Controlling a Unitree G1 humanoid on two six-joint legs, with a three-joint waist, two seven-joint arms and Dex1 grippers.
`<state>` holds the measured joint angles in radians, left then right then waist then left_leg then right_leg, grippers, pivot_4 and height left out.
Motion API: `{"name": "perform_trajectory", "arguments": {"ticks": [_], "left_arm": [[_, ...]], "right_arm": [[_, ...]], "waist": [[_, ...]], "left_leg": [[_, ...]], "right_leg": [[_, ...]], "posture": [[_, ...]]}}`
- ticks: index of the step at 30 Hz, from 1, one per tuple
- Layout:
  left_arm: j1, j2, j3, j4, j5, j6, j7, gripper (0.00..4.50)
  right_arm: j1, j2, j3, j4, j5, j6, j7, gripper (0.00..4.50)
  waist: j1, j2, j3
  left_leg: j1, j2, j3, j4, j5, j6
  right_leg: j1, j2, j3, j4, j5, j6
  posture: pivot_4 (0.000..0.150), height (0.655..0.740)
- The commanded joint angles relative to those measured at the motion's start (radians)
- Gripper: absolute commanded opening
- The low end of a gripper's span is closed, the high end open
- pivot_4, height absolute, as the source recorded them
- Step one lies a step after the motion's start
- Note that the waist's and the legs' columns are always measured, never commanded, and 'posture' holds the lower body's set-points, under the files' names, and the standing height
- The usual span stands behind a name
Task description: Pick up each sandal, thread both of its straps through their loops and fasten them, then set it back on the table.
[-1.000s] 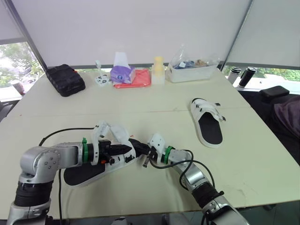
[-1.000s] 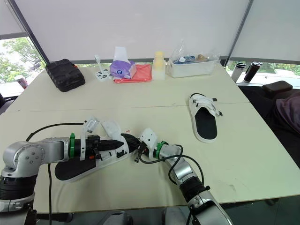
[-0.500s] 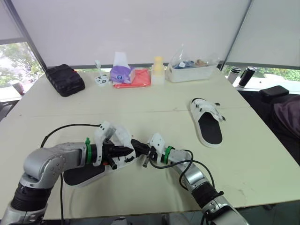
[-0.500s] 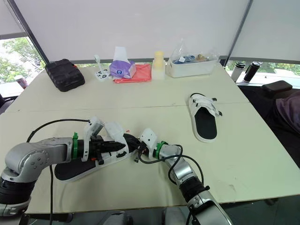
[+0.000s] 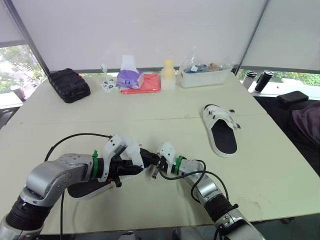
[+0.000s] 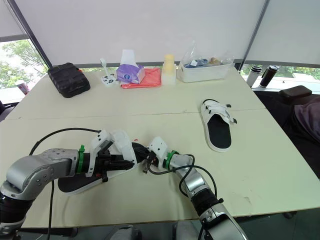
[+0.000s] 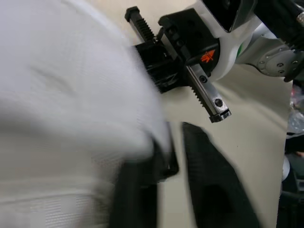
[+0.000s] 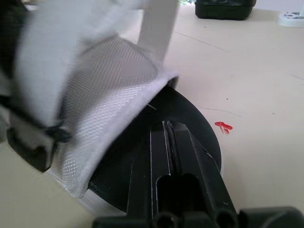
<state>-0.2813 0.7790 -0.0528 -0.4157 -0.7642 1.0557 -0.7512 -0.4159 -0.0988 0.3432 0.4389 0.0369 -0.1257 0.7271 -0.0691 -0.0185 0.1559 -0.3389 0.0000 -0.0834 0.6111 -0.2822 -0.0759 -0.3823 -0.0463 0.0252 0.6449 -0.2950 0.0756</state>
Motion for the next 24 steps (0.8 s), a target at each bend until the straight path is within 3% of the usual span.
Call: {"name": "perform_trajectory", "arguments": {"ticks": [1,2,6,19,22,24], "left_arm": [[0.004,-0.011,0.065,0.014,-0.036,0.041,0.022,2.81],[0.003,-0.019,0.092,0.019,-0.057,0.056,0.031,3.22],[-0.012,-0.072,0.201,0.029,-0.146,0.119,0.099,3.22],[-0.097,-0.182,0.252,0.134,-0.149,0.140,0.250,3.22],[-0.115,-0.204,0.248,0.162,-0.143,0.131,0.260,2.38],[-0.117,-0.216,0.247,0.161,-0.156,0.138,0.257,1.38]], "right_arm": [[0.060,-0.021,0.026,0.152,-0.051,0.086,-0.003,0.00],[0.061,-0.021,0.026,0.151,-0.051,0.086,-0.004,0.00],[0.061,-0.020,0.023,0.154,-0.049,0.088,-0.004,0.00],[0.051,-0.015,0.022,0.166,-0.054,0.082,-0.004,0.00],[0.052,-0.012,0.019,0.166,-0.053,0.086,-0.009,0.00],[0.052,-0.011,0.017,0.166,-0.053,0.087,-0.012,0.00]], "waist": [[0.000,0.000,0.000],[0.000,0.000,0.000],[0.000,0.000,0.000],[0.001,-0.001,0.000],[0.001,0.000,0.000],[0.001,-0.001,0.000]], "left_leg": [[0.000,0.000,0.000,0.000,0.000,0.000],[0.000,0.000,0.000,0.000,0.000,0.000],[0.000,0.001,0.000,0.000,0.000,0.000],[0.000,0.000,0.000,0.000,0.000,0.000],[0.000,0.000,0.000,0.001,0.000,0.000],[0.000,0.000,-0.001,0.001,0.000,0.000]], "right_leg": [[0.000,0.000,0.000,0.000,0.000,0.001],[0.000,0.000,0.000,0.000,-0.002,0.003],[0.000,0.000,0.000,0.000,-0.002,0.004],[0.000,0.000,0.000,0.000,0.000,0.005],[0.001,0.000,-0.001,0.000,0.000,0.006],[0.001,0.000,-0.001,0.000,0.000,0.006]], "posture": [[0.150,0.7400],[0.150,0.7400],[0.150,0.7400],[0.150,0.7400],[0.150,0.7400],[0.150,0.7400]]}}
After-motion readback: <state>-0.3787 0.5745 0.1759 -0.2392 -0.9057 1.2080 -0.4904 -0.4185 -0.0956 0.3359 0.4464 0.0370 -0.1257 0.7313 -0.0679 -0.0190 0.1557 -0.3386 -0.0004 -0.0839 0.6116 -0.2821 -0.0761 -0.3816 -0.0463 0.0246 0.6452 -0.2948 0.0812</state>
